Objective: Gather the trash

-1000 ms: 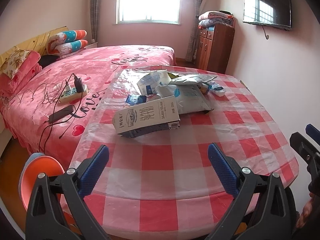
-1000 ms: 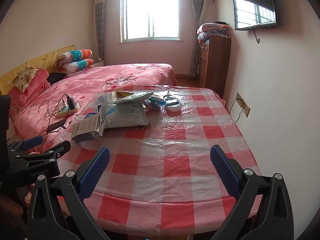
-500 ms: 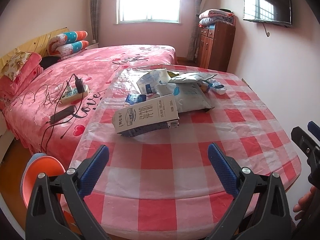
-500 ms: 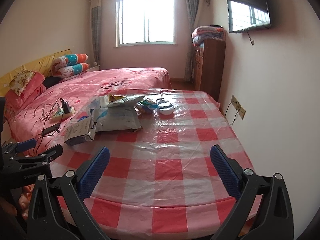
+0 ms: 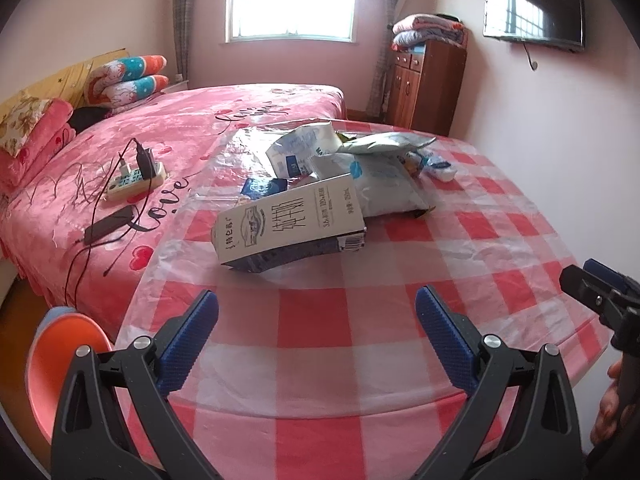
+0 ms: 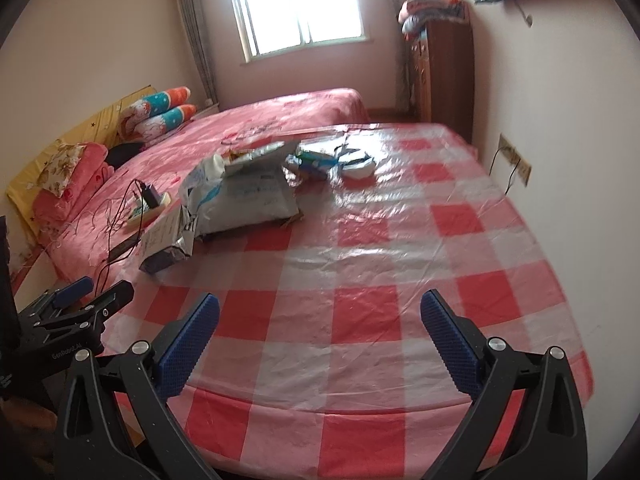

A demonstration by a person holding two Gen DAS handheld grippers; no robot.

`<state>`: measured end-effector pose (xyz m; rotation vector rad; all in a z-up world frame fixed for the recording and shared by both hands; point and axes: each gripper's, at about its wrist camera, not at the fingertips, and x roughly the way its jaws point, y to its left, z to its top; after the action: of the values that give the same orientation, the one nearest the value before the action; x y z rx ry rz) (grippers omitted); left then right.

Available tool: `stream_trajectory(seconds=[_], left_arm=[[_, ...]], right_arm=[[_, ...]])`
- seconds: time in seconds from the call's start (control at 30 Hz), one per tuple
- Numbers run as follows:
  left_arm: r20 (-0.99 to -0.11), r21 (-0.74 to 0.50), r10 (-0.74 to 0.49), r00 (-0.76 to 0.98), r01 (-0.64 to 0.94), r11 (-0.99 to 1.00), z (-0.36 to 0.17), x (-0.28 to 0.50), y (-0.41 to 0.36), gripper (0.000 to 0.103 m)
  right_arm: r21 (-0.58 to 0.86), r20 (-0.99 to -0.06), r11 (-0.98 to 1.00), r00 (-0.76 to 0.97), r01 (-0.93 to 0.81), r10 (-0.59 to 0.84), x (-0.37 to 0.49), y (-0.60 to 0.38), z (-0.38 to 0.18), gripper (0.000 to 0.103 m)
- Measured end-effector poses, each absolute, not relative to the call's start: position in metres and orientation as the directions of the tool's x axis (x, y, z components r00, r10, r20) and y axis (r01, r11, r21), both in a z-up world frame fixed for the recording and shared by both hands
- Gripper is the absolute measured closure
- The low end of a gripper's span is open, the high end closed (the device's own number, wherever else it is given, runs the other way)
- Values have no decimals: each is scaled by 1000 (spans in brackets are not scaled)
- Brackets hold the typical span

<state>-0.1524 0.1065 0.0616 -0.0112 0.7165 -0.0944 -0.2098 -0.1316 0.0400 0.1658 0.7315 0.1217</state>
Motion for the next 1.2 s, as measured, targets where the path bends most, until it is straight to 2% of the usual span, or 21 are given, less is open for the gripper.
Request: stream_trajectory(seconds=[0.2,0.4,0.57,0.63,0.7,0.73,0.83,1.0,1.2], left_arm=[[-673,-85,-143,726,116,990,60,-135,121,4],[-708,-292,-242,663,37,956,57,-111,153,4],[-718,-486,-324,616,-110,867,44,-94,175,4],[-712,-548,-344,613,-179,817,36,-88,183,4],[-708,-579,-352,613,-217,786,32,-84,186,4],[-702,-603,-362,614,-241,760,29,-79,188,4],[-686,-649,-389,616,-276,709,25,-71,191,4],[-687,-670,-404,604,-312,674,21,-55,188,4],[-696,-685,-414,587,-369,628,13,-45,187,4]], right_arm=[[304,-694,950,666,-74,274,-189,-136,22,4],[394,-685,917,644,-65,340,-167,-150,20,4],[507,-629,859,648,-76,429,-137,-161,29,5],[570,-594,817,645,-84,481,-122,-164,32,9],[617,-569,782,637,-87,520,-107,-165,34,23],[639,-556,764,632,-89,539,-100,-166,34,23],[739,-490,667,606,-92,627,-73,-165,31,23],[817,-418,569,579,-98,700,-39,-163,31,23],[848,-400,525,559,-75,726,-4,-156,23,31]])
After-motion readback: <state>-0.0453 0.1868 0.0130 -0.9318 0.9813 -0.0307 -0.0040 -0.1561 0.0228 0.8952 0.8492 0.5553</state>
